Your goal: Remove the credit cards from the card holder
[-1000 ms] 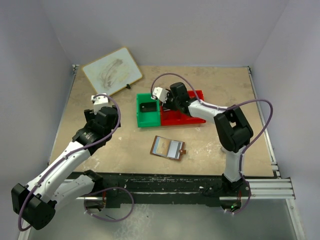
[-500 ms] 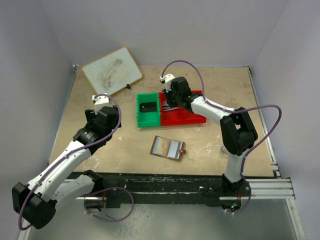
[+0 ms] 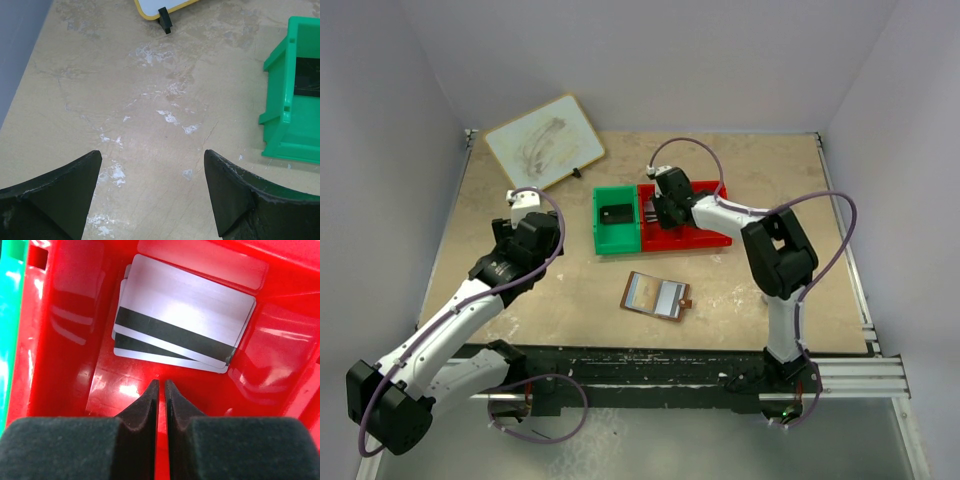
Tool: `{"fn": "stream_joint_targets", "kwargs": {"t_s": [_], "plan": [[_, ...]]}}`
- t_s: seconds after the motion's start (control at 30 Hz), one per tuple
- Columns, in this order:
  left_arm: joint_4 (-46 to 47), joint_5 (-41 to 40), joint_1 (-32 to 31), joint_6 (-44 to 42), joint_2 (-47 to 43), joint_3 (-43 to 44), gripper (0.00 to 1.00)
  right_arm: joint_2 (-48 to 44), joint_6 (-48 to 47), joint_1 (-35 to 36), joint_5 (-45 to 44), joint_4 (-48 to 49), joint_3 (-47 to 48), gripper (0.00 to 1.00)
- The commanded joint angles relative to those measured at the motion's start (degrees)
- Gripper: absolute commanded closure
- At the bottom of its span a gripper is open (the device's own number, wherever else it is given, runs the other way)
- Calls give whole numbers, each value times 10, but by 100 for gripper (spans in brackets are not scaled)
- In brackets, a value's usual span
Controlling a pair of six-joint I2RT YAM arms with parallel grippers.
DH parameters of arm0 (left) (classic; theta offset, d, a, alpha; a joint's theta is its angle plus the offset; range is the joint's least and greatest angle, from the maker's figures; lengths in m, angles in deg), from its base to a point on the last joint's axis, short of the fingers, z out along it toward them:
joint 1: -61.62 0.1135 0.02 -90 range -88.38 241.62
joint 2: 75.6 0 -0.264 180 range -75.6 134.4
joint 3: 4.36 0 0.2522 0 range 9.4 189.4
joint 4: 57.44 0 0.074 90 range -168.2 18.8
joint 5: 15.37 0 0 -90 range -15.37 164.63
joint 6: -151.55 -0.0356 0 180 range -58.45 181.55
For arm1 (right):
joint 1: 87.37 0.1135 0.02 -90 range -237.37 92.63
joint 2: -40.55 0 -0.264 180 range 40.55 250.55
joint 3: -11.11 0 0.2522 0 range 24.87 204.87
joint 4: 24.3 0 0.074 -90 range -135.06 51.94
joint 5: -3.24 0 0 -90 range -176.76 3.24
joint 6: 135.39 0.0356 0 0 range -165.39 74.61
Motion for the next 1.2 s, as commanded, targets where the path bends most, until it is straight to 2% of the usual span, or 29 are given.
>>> {"fn": "stream_joint_targets", "kwargs": {"t_s": [0.0, 0.4, 0.57, 0.77, 1.07, 1.17], "plan": [[15, -9, 0, -5, 0, 2, 19, 6, 33, 7, -16, 1, 28, 89], [14, -10, 1, -4, 3, 3, 19, 47, 81, 28, -114, 21, 38, 86], [15, -10, 0, -5, 2, 3, 19, 47, 95, 49, -181, 34, 36, 84], [14, -9, 1, -6, 3, 3, 19, 40, 120, 54, -185, 76, 18, 82], [15, -9, 1, -5, 3, 2, 19, 53, 155, 54, -167, 87, 13, 82], [15, -8, 1, -5, 3, 2, 19, 51, 152, 52, -180, 101, 7, 78]]}}
